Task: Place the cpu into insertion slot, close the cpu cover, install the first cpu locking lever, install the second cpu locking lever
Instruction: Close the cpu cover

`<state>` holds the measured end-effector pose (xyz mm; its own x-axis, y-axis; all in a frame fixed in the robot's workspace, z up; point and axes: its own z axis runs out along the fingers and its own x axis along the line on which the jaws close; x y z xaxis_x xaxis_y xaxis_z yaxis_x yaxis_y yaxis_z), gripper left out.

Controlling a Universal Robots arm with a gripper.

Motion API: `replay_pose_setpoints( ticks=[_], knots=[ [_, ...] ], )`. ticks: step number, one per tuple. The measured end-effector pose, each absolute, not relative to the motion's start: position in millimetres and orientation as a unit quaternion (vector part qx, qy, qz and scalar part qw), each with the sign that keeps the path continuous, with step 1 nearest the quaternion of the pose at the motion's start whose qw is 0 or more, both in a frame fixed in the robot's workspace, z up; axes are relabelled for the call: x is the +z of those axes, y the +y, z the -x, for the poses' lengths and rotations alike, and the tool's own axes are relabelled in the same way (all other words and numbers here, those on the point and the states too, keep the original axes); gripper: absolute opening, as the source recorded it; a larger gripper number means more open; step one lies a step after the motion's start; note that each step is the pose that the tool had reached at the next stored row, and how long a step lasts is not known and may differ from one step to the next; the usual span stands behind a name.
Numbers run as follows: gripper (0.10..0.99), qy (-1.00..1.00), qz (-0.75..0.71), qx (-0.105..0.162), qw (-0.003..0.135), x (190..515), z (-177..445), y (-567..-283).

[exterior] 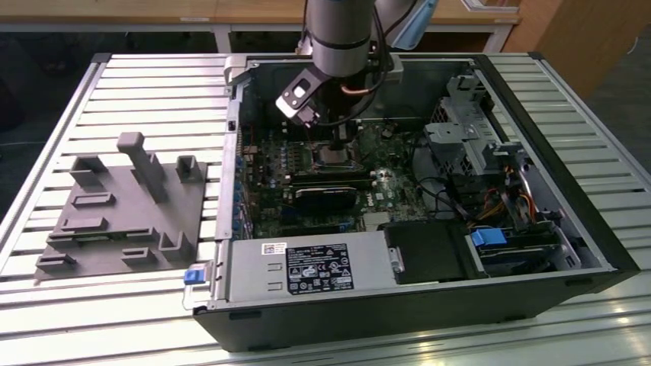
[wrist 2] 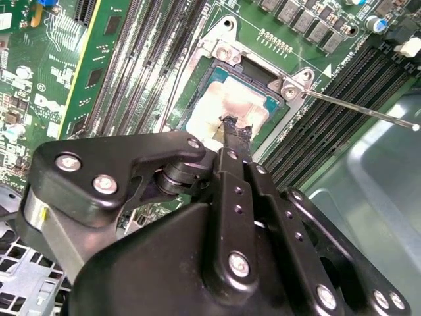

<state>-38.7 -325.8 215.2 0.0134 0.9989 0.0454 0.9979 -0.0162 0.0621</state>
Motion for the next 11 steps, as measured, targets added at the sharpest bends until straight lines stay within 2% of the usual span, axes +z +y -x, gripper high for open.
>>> replay_pose_setpoints(
  ticks=[11],
  knots=[
    [0.106,0.701,-0.712,0.034,0.002,230,38,-326]
  ],
)
